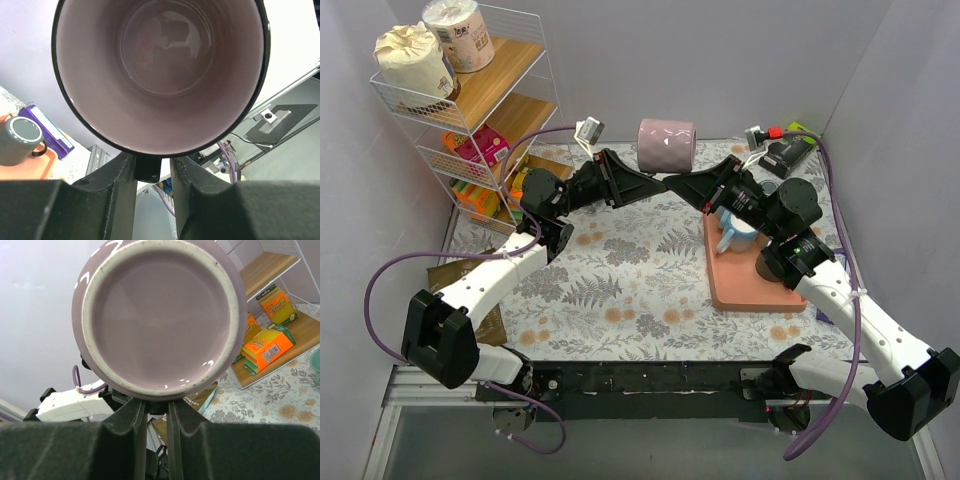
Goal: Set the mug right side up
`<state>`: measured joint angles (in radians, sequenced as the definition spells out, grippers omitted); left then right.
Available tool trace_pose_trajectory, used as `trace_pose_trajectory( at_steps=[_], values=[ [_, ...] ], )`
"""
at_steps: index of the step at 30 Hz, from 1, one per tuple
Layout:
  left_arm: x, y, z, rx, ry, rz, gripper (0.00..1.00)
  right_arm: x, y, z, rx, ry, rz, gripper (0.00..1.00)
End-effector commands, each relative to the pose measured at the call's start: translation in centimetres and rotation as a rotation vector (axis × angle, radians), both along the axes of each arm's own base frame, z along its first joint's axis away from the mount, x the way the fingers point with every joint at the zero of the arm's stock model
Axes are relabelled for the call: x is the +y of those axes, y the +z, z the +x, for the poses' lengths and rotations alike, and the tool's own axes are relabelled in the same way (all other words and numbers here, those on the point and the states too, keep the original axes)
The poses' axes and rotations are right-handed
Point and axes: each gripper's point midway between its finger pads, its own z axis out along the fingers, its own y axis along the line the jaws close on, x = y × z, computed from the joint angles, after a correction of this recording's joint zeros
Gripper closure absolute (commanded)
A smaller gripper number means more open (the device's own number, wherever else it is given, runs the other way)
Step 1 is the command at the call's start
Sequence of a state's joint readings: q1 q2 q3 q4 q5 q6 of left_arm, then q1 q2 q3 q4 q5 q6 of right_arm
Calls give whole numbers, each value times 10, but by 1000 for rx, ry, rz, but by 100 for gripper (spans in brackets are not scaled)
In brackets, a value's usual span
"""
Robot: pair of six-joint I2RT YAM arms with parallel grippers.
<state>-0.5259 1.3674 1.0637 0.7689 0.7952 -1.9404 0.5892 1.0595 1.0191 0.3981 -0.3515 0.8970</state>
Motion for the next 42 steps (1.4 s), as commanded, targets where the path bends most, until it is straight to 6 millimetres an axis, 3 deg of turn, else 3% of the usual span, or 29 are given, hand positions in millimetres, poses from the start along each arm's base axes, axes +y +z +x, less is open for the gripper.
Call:
trace_pose_trajectory(
  at_steps=[1,12,13,18,22,24,25,32,35,36,38,39,41,42],
  values=[
    [6,21,-4,-81,49,-20,100,-14,15,3,-58,-68,12,99],
    [2,4,-2,-165,61,88,100,-23,20,2,-81,-78,40,99],
    [1,3,-2,-163,60,88,82,-23,20,1,-88,-77,42,99],
    [3,7,4,-124,93,58,71,-27,17,1,-99,-91,59,99],
    [5,11,8,-113,118,46,80,-29,18,0,-111,-98,68,99],
    [5,10,9,-105,121,49,96,-28,17,-1,-113,-90,67,99],
    [5,12,11,-98,131,47,100,-28,17,-1,-115,-85,68,99],
    [4,6,27,-50,190,79,100,-26,4,7,-63,-102,31,99],
    [5,0,40,-9,249,121,100,-28,-9,16,-12,-142,-4,85],
    [4,-4,45,-4,267,139,100,-29,-15,18,12,-155,-18,67],
    [5,-11,54,28,304,170,100,-33,-18,24,31,-195,-26,52],
    [5,-10,58,25,319,178,100,-34,-24,26,53,-208,-43,38],
    [5,-19,66,59,342,210,100,-39,-27,35,89,-255,-60,28],
    [5,-17,71,63,363,213,100,-40,-39,38,137,-270,-92,24]
  ],
)
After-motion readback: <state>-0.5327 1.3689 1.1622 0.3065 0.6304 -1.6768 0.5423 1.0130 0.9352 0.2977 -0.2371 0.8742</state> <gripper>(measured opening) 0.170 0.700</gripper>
